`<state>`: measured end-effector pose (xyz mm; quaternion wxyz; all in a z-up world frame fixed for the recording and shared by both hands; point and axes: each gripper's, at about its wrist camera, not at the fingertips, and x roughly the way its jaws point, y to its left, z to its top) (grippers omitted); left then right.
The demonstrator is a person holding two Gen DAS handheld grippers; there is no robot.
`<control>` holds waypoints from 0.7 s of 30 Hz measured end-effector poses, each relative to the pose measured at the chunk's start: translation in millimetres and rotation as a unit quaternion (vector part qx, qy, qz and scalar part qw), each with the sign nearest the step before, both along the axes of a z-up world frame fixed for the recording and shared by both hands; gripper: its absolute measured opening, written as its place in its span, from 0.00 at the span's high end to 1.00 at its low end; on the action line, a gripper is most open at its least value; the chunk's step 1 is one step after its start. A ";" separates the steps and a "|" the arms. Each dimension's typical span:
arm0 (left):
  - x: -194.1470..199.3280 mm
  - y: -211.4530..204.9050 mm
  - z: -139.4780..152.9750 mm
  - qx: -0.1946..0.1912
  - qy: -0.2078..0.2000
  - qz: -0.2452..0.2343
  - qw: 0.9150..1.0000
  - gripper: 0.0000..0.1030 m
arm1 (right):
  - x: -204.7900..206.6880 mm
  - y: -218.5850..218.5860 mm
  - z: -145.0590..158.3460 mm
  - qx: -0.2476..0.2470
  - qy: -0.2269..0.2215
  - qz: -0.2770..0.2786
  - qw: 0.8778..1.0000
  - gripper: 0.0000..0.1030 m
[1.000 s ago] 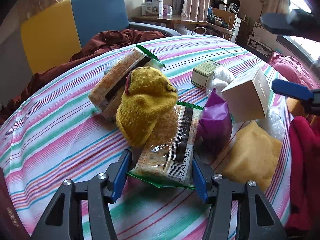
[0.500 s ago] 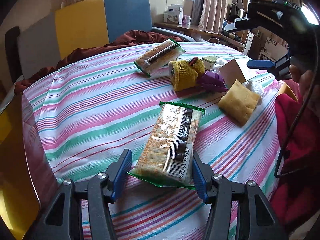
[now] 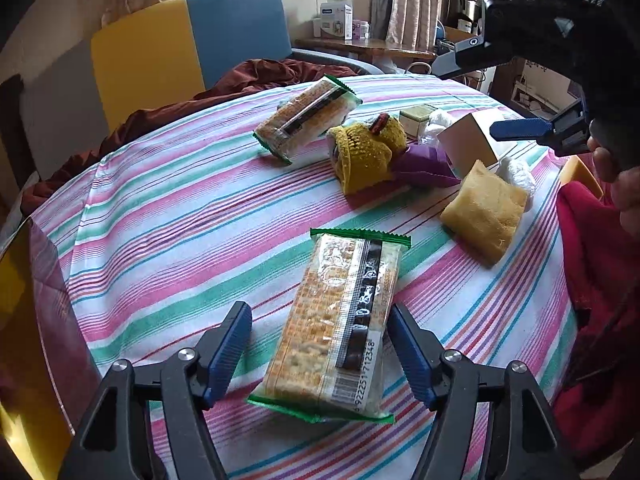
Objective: Organize objects
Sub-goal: 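Grasp the cracker packet with green ends with the left tool, then grasp the yellow knitted ball with the right tool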
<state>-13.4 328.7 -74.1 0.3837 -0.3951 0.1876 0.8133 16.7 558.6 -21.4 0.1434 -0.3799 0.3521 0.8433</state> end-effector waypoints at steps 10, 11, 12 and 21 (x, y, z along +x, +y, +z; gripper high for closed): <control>2.7 -10.3 -5.5 0.045 0.020 0.018 0.999 0.47 | -8.7 -8.7 -3.1 0.019 -0.039 0.014 0.999 0.16; 2.2 -10.9 -5.5 0.047 0.019 0.018 0.999 0.47 | -13.3 -12.8 -3.4 0.030 -0.049 0.025 0.998 0.16; 1.9 -11.5 -5.6 0.049 0.018 0.018 0.998 0.47 | -18.7 -17.2 -4.0 0.040 -0.059 0.036 0.997 0.16; -0.4 -15.3 -6.1 0.060 0.013 0.024 0.998 0.51 | -93.7 -46.7 -14.2 0.126 -0.128 0.114 0.977 0.16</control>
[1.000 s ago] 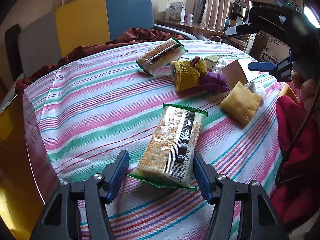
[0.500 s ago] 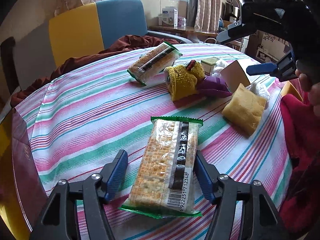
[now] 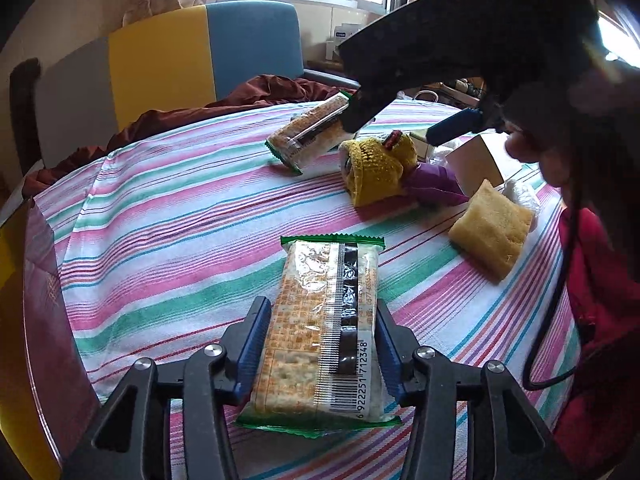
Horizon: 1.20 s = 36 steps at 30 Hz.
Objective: Organize objects
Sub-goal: 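Grasp the yellow knitted ball with the right tool, then drop the cracker packet into the tray with the left tool while the right tool holds the ball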
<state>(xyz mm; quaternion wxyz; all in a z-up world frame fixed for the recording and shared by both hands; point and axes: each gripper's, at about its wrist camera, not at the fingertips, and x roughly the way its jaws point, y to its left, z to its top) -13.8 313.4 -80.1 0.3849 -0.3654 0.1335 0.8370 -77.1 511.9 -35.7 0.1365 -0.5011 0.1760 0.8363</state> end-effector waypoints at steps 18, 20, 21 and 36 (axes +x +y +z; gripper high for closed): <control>1.4 -1.2 0.4 -0.005 0.009 0.014 1.000 0.56 | -13.2 -31.5 -30.7 0.008 -0.028 0.117 0.993 0.55; 4.1 -2.5 1.4 -0.012 0.013 0.017 1.000 0.56 | -14.7 -27.9 -30.5 -0.007 -0.027 0.113 0.993 0.55; 6.1 -4.1 2.0 -0.014 0.013 0.018 1.000 0.56 | -14.6 -26.0 -31.3 -0.011 -0.028 0.111 0.993 0.55; 20.9 -73.5 89.0 0.009 0.042 0.108 0.993 0.57 | -22.4 -35.5 -34.3 0.029 -0.036 0.125 0.991 0.55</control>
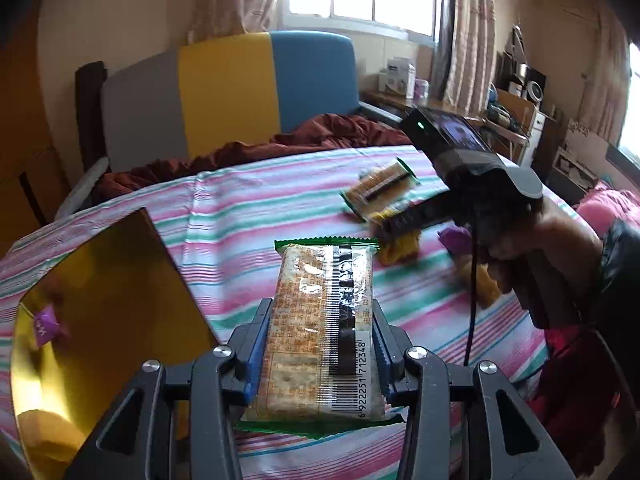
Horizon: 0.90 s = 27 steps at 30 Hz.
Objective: Organize objects
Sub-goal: 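Drop the cracker packet into the tray with the left tool while the right tool holds the ball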
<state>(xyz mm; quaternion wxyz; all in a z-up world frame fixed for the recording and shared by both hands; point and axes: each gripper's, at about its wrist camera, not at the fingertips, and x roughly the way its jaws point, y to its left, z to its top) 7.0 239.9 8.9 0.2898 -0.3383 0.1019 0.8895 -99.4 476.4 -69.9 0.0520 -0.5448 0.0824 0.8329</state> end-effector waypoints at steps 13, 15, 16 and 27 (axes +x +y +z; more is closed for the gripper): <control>-71.9 -169.8 -7.1 0.004 -0.053 0.227 0.973 0.57 | -1.6 -5.8 -0.4 0.035 0.001 0.010 0.999 0.55; -84.1 -193.1 -12.7 -0.001 -0.061 0.253 0.966 0.57 | -1.7 -6.5 -0.7 0.038 0.001 0.011 0.999 0.55; -90.4 -201.7 -15.1 -0.004 -0.065 0.263 0.963 0.57 | -0.3 -7.7 -0.4 0.039 0.001 0.011 0.999 0.55; -136.9 -242.6 -50.0 -0.020 -0.121 0.326 0.937 0.56 | 3.6 -7.2 1.7 0.037 0.002 0.010 0.999 0.55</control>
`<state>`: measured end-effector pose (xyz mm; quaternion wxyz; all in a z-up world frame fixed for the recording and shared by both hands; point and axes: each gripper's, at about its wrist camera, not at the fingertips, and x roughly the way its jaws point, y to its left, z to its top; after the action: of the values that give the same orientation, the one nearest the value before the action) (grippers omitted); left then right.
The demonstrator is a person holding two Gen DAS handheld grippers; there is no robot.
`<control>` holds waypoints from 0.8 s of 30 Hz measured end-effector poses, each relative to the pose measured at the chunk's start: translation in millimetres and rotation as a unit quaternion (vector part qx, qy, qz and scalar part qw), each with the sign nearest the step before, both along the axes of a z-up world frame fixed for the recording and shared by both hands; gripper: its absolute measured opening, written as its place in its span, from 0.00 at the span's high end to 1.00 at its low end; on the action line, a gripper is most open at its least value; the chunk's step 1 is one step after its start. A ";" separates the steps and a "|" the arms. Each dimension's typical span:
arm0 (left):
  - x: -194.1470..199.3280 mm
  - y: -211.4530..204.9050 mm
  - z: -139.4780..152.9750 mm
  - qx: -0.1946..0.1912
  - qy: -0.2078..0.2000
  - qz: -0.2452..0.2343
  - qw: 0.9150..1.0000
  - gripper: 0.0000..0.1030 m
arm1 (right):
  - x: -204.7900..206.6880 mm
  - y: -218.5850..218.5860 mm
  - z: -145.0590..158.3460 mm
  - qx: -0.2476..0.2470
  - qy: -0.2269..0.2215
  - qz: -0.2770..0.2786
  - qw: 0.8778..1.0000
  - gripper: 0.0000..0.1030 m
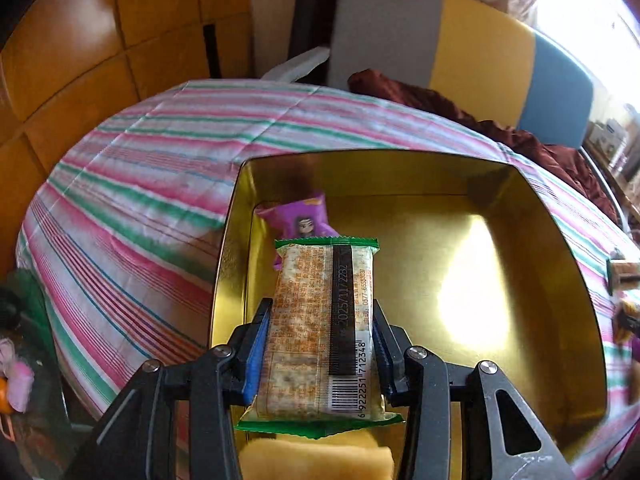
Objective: Organize objects
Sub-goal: 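Drop the cracker packet into the tray with the left tool while the right tool holds the ball, then carry the yellow knitted ball into the gold tray and open the right tool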
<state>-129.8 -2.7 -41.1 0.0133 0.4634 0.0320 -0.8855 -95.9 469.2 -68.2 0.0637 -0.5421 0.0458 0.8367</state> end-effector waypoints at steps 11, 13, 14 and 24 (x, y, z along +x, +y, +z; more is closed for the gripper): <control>9.7 1.0 13.7 -0.032 0.035 0.008 0.999 0.38 | -2.2 -2.4 -1.2 0.004 0.000 0.004 1.000 0.55; 18.1 0.8 21.6 -0.033 0.046 0.008 0.998 0.38 | -1.7 -2.1 -0.9 0.006 0.000 0.005 1.000 0.55; 24.0 0.7 26.2 -0.034 0.054 0.008 0.998 0.38 | -1.7 -2.6 -0.6 0.007 0.000 0.005 1.000 0.55; 78.7 1.5 59.0 -0.052 0.108 -0.002 0.993 0.38 | 2.7 -13.0 9.2 0.003 0.012 0.013 1.000 0.56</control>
<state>-51.2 -1.3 17.9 0.0321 0.3638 -0.0139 -0.9308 -93.2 456.2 -59.0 0.0542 -0.5323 0.0370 0.8440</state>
